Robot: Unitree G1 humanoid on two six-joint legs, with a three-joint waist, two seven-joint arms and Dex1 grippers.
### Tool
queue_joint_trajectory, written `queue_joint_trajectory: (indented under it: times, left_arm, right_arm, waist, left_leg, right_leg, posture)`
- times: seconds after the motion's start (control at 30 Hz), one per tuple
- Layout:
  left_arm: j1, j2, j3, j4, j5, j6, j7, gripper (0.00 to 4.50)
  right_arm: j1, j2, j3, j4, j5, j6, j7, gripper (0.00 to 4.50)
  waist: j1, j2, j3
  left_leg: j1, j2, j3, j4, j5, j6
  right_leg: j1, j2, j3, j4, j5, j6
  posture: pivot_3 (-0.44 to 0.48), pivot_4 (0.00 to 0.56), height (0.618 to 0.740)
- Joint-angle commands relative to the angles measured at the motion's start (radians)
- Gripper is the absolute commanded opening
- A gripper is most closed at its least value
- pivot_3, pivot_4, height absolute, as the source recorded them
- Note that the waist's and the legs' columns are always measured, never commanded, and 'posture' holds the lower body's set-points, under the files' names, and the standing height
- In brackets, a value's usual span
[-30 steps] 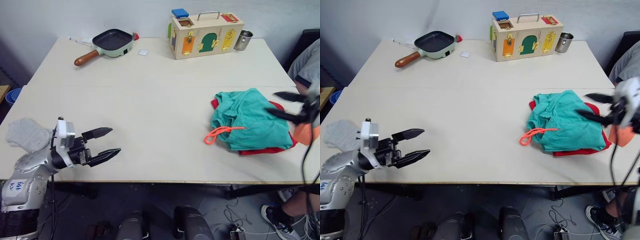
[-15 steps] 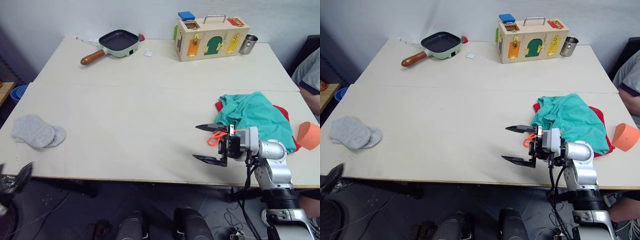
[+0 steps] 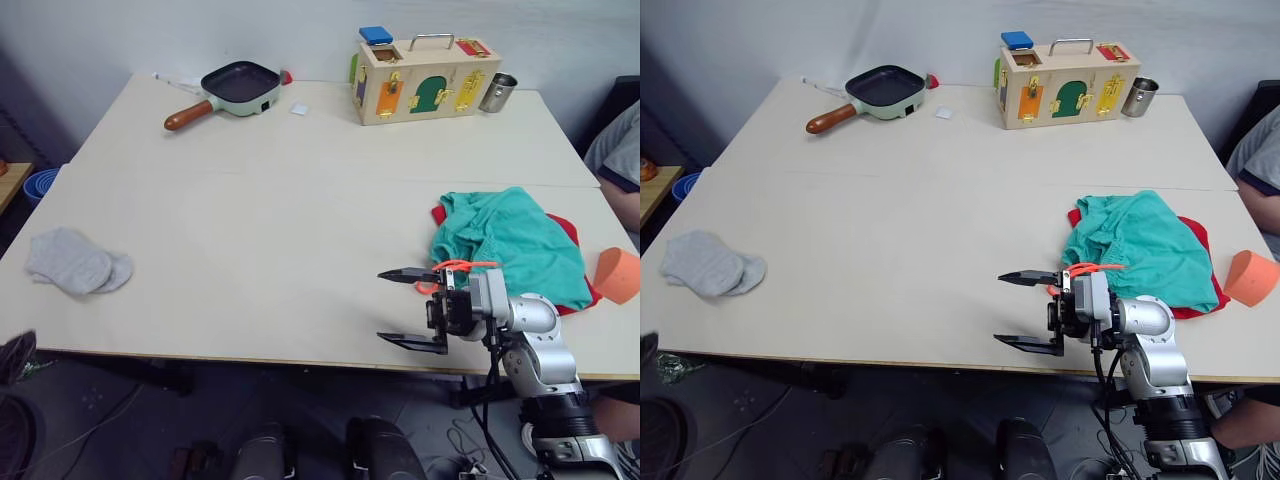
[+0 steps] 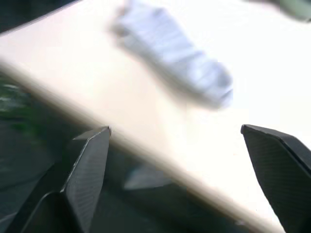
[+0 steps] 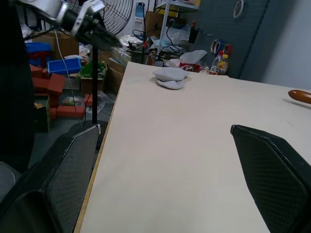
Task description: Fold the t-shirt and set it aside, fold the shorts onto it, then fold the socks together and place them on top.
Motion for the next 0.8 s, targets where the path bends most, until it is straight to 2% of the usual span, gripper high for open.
queue_joint_trajectory:
  times: [0.03, 0.23, 0.47, 0.63, 0.73, 0.8]
  left_arm:
    - [-0.106, 0.075, -0.006, 0.093, -0.154, 0.078, 0.198, 4.5]
    - [-0.404, 0.213, -0.151, 0.41, -0.121, 0.157, 0.361, 4.5]
    - [-0.672, 0.255, -0.322, 0.69, 0.002, 0.224, 0.311, 4.5]
    - [-0.809, 0.251, -0.373, 0.843, 0.081, 0.268, 0.257, 4.5]
    - [-0.871, 0.245, -0.388, 0.914, 0.133, 0.281, 0.216, 3.91]
    - [-0.907, 0.238, -0.394, 0.947, 0.165, 0.281, 0.193, 3.29]
  right_arm:
    - [0.002, -0.011, -0.004, -0.058, 0.015, -0.007, -0.006, 4.41]
    - [-0.035, -0.01, -0.01, -0.07, 0.012, -0.007, -0.045, 4.41]
    - [-0.046, -0.018, 0.004, -0.086, 0.003, 0.027, -0.095, 4.41]
    - [-0.043, -0.027, 0.011, -0.118, -0.002, 0.052, -0.121, 4.41]
    - [-0.051, -0.024, 0.012, -0.123, -0.008, 0.06, -0.143, 4.5]
    - [-0.054, -0.023, 0.012, -0.13, -0.009, 0.065, -0.157, 4.5]
  waist:
    - [-0.007, 0.001, 0.0]
    - [-0.002, 0.001, 0.0]
    - [0.003, -0.002, -0.001]
    - [0.01, -0.001, -0.001]
    - [0.023, -0.001, -0.002]
    - [0.031, -0.001, -0.002]
  left_leg:
    - [0.001, 0.0, 0.0, 0.0, 0.0, 0.0]
    - [0.001, -0.001, 0.001, -0.002, 0.001, 0.0]
    - [0.001, -0.002, 0.001, -0.001, 0.001, -0.001]
    - [0.001, -0.002, 0.001, -0.001, 0.002, -0.003]
    - [0.002, -0.002, 0.001, 0.0, 0.004, -0.004]
    - [0.002, -0.002, 0.001, 0.0, 0.004, -0.004]
  right_leg:
    - [0.0, 0.0, 0.0, 0.0, 0.0, 0.0]
    - [0.0, 0.001, -0.001, 0.001, 0.0, 0.0]
    - [0.0, 0.001, -0.001, 0.004, 0.0, 0.001]
    - [-0.001, 0.001, -0.001, 0.007, 0.0, 0.001]
    - [-0.001, 0.001, -0.001, 0.008, 0.0, 0.001]
    - [-0.001, 0.001, -0.001, 0.008, 0.0, 0.001]
  posture:
    - [0.0, 0.15, 0.74]
    - [0.0, 0.15, 0.74]
    - [0.0, 0.15, 0.74]
    - [0.0, 0.15, 0.74]
    - [0.0, 0.15, 0.74]
    - [0.0, 0.15, 0.74]
